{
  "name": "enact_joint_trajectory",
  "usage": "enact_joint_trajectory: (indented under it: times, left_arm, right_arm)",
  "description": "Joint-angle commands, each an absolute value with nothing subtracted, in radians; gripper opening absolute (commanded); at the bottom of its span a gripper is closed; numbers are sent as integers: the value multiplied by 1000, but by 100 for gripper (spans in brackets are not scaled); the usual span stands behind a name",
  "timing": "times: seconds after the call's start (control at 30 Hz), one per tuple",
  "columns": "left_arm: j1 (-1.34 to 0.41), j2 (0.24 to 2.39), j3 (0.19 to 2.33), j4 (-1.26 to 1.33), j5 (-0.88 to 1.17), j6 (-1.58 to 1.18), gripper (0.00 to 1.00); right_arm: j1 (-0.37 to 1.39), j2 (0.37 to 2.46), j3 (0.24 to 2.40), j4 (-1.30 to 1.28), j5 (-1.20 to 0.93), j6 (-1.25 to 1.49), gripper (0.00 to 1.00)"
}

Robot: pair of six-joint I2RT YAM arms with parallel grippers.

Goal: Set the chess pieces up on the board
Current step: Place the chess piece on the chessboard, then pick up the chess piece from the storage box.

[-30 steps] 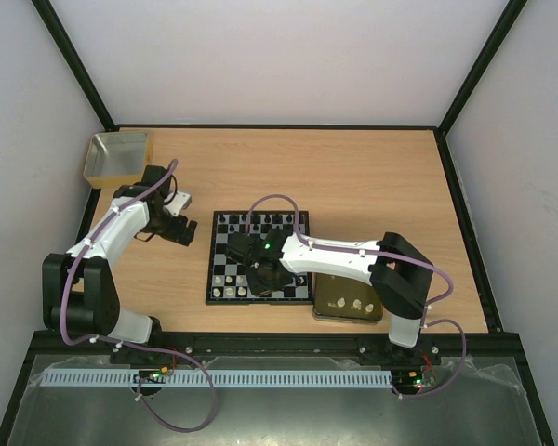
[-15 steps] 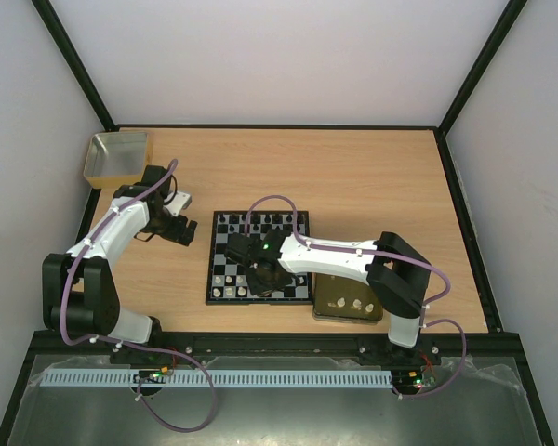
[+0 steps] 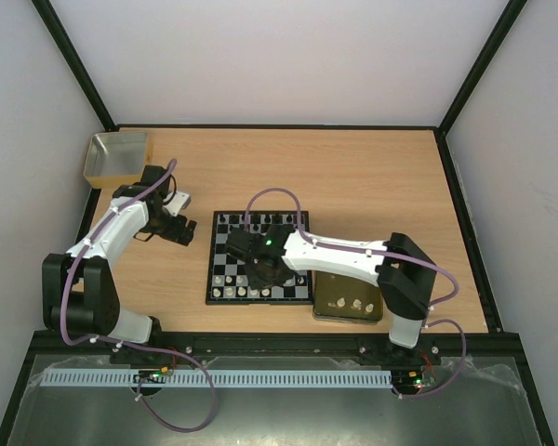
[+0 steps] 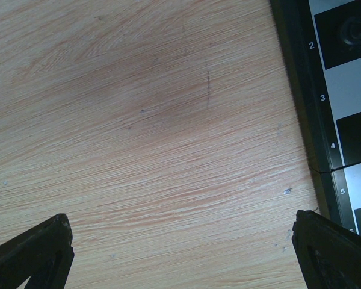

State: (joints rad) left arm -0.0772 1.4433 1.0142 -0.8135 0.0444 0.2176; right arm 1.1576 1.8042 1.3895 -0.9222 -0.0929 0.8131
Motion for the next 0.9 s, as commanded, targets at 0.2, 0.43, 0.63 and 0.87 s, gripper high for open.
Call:
enact_joint_trajectory:
  times: [0.2,0.43,0.63,0.87]
  left_arm:
    - [-69,1425,1011,-833,51,225,99]
    - [-69,1426,1011,-832,51,225,99]
    - [-69,1428,1011,-831,50,224,99]
    - [-69,1428,1011,-831,48,224,99]
  right_arm:
    - [989,1400,1115,-1053,16,907,30]
    - [907,1250,863,-1001,-15,936,43]
    - [871,1195,742,-927,-52,948,43]
    - [866,1193,707,-884,-90,950,40]
